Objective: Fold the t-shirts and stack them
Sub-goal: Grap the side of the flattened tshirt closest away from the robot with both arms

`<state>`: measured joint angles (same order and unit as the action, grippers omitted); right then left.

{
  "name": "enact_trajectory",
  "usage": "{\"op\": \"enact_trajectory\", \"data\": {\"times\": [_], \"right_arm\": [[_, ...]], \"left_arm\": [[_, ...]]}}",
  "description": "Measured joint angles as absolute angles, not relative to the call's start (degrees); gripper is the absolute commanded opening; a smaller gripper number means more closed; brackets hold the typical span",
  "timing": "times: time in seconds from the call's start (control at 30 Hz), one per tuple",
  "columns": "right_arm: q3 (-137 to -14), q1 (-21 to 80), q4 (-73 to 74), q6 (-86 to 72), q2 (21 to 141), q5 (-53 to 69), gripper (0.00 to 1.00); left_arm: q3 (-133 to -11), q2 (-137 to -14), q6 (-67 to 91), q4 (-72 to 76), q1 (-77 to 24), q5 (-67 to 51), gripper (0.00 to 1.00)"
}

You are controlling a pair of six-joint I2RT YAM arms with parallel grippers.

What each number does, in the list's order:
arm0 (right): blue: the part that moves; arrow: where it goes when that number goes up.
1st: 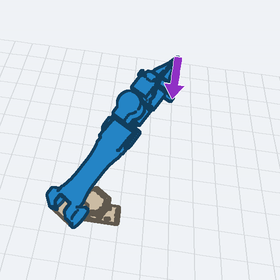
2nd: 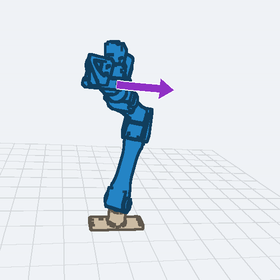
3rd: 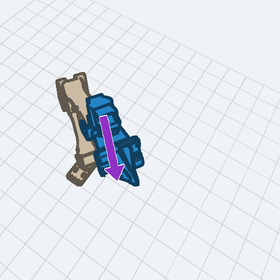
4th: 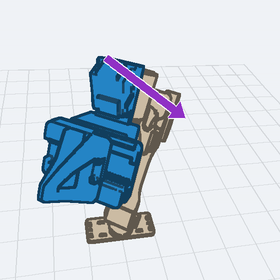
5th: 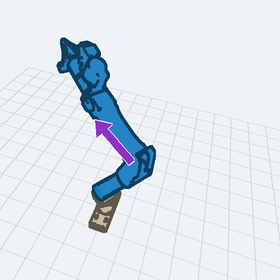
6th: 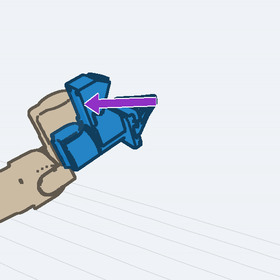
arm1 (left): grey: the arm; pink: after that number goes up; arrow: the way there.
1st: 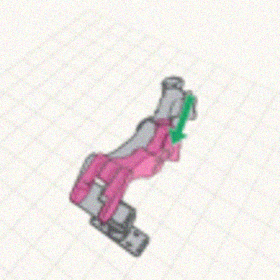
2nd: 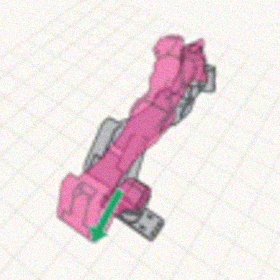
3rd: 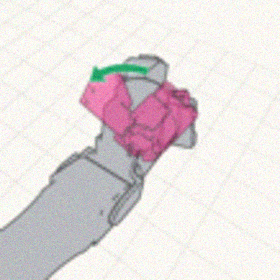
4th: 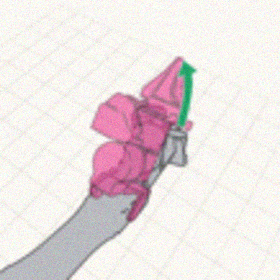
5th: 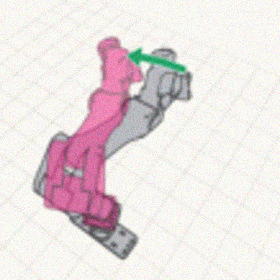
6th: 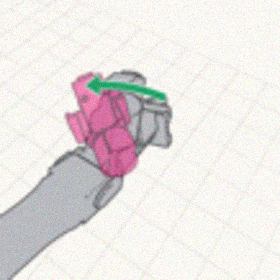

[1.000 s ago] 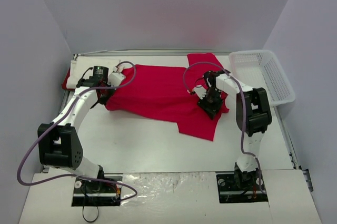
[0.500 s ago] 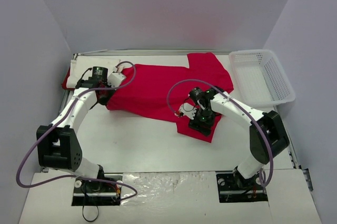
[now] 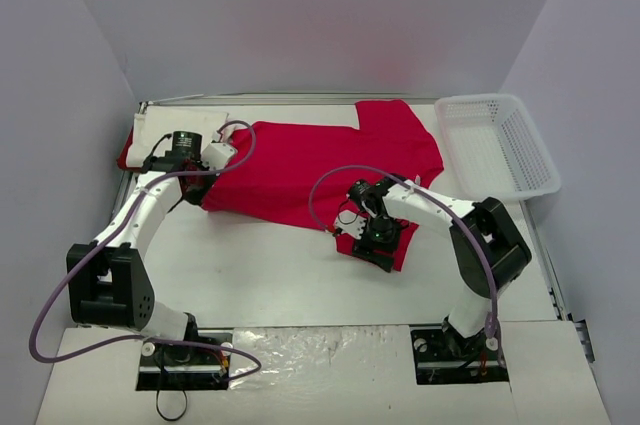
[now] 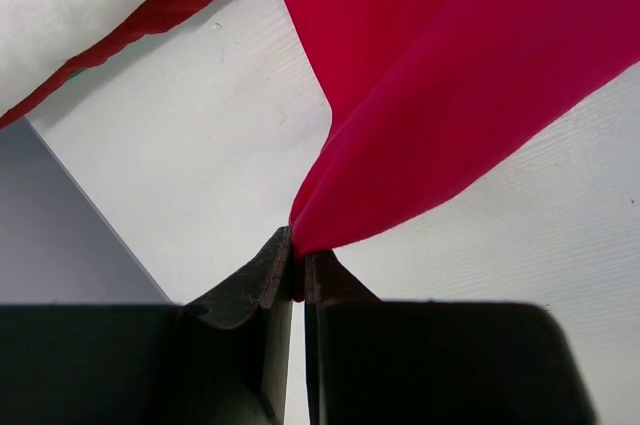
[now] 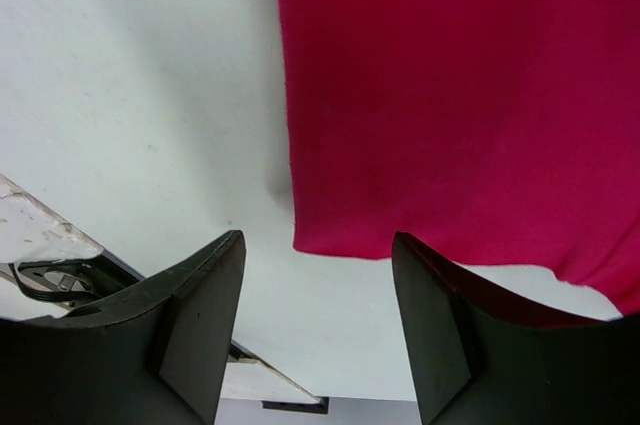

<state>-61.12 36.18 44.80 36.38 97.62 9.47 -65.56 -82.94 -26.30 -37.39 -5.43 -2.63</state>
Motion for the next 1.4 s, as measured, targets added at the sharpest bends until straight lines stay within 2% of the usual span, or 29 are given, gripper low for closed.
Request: {"op": "enact_trajectory", "data": {"times": [0.37, 0.7, 0.97, 1.17, 1.4], "right_arm": [[-60.40, 38.72, 41.58, 34.96, 101.69, 9.91, 0.50], [-59.29, 38.85, 38.68, 32.42, 101.60, 4.78, 0.13], [-58.70, 39.59, 39.05, 30.89, 100.55, 3.92, 0.00], [-61.30, 39.86, 46.96, 31.40, 96.44, 8.01, 0.00], [-72.47, 39.79, 58.15, 35.00, 86.80, 15.00, 0.00]], "left_arm": [[-65.04, -82.94, -26.30, -37.26, -5.10, -3.22, 0.02], [-64.86, -82.94, -26.30, -37.10, -5.10, -3.64, 0.02], [-64.86, -82.91, -26.30, -37.15, -5.06, -4.23, 0.02], [-64.86, -82.37, -26.33, -37.30, -5.06, -4.82, 0.02], [-64.86, -80.16, -26.35, -37.41, -5.06, -6.13, 0.02]]}}
